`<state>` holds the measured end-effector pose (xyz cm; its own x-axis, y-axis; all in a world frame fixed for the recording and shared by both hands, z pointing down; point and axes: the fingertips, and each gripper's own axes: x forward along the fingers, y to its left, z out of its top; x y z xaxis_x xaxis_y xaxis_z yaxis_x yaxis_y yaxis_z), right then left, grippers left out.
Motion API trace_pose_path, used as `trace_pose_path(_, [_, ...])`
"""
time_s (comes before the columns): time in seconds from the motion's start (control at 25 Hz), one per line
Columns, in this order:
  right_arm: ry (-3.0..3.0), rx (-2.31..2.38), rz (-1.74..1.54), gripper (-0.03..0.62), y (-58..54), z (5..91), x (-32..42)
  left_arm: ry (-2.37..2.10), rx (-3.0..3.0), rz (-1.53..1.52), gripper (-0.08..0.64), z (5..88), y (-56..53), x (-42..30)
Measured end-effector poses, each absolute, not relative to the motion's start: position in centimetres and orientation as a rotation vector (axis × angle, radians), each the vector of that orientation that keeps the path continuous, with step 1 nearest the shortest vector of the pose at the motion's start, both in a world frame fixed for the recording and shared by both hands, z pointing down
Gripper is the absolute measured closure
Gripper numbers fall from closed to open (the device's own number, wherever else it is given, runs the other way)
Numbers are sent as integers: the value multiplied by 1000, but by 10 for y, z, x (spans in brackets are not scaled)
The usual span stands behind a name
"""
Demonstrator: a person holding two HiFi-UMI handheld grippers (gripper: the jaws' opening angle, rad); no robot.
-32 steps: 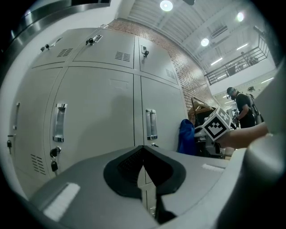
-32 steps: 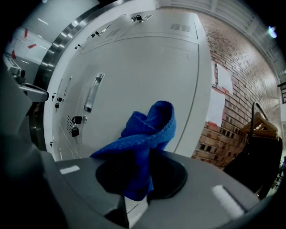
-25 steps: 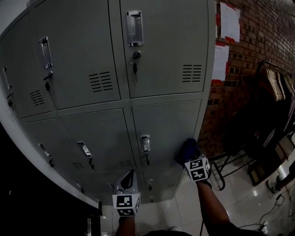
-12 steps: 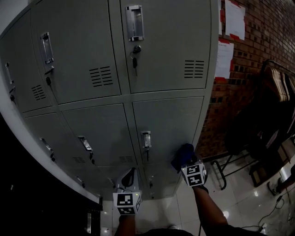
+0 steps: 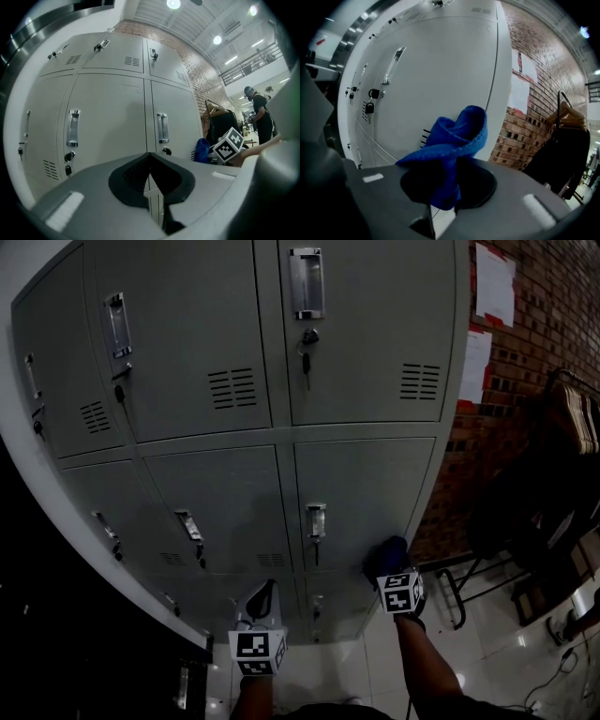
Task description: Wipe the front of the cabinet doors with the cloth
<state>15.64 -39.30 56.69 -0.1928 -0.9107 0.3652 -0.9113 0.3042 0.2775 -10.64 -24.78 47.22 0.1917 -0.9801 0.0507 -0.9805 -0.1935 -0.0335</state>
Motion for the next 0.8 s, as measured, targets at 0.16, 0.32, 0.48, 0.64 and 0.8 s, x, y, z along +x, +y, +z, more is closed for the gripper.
trace_pose_path(0.16, [-2119,1579,-14,517,-391,570,135,-1988,2419,105,543,473,-246,-113])
trace_pose_path(0.32, [-2142,1544,-30,517,-387,569,103,-1980,2425,104,543,473,-244,-122])
trace_pose_path(0.48, [-2161,1522,-32,517,-381,567,76,-1984,2420,93,543,473,-241,-134])
trace_pose_path(0.64, [-2186,1492,-49,517,-377,562,49,-1981,2417,89,543,474,-238,-146])
trace_pose_path(0.8, [-2209,1468,-60,517,-372,556,24,-1969,2427,71,543,471,-236,-152])
